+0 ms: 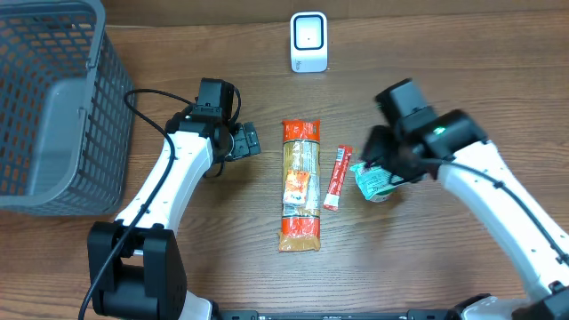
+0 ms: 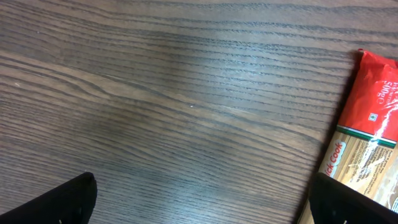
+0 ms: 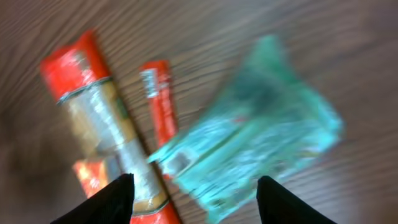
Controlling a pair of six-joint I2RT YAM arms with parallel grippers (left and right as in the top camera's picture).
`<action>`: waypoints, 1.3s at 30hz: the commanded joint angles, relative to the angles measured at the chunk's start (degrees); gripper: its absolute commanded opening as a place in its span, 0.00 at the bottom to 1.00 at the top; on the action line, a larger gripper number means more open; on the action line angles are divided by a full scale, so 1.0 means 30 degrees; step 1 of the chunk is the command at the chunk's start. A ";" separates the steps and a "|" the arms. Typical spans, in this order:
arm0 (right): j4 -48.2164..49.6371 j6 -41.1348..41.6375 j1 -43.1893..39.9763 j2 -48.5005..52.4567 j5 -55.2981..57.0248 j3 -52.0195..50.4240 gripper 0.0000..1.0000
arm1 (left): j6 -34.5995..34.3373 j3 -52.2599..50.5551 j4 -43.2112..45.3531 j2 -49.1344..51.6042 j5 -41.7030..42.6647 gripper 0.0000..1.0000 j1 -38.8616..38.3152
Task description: Scan the item barcode
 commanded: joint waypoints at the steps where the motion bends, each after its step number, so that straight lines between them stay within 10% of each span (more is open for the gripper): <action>1: -0.0080 0.1872 -0.0503 0.0036 0.0036 -0.0605 0.64 | -0.0073 0.0175 0.0015 -0.0233 0.0029 1.00 -0.0022; 39: 0.0131 0.7424 -0.0058 0.0313 0.0750 -0.2623 0.45 | -0.0073 0.0175 0.0015 -0.0233 0.0029 1.00 -0.0022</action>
